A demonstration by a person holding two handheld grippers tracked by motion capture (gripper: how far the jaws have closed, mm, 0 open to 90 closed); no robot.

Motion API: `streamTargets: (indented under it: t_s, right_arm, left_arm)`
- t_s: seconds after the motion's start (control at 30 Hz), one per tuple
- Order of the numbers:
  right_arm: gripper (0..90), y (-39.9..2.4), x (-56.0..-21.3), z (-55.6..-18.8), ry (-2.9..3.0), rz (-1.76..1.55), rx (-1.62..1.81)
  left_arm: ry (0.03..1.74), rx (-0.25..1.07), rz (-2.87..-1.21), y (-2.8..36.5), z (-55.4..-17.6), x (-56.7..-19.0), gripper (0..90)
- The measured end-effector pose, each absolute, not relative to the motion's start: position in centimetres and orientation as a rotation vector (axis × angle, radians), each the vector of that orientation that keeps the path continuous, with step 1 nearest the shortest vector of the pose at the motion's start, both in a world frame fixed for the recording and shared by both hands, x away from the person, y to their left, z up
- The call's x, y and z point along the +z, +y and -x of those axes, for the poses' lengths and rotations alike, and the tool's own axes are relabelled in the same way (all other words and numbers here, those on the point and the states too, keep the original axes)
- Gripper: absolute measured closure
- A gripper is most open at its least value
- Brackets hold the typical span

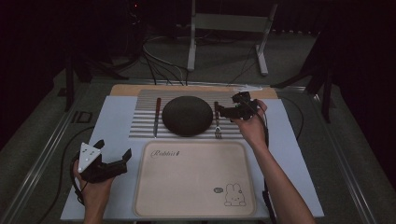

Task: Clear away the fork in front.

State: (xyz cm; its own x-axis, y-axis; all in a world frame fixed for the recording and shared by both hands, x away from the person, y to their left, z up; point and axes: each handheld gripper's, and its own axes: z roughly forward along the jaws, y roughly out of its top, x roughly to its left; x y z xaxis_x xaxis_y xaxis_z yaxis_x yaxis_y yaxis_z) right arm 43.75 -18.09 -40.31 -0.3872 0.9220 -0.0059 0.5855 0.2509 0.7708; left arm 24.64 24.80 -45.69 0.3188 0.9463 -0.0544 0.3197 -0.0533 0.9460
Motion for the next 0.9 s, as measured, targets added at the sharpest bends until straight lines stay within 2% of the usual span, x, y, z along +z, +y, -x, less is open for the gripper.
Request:
streamTargets:
  t_s: [0.33, 0.9]
  right_arm:
    - [9.4, -17.3, -41.4, -46.9, 2.077, -1.449, 0.885]
    - [9.6, -17.1, -43.6, -49.1, 2.096, -1.579, 0.810]
  left_arm:
    - [1.185, 0.780, -1.576, 25.0, -24.6, -45.7, 0.0]
    - [1.186, 0.779, -1.569, 25.0, -24.6, -45.7, 0.0]
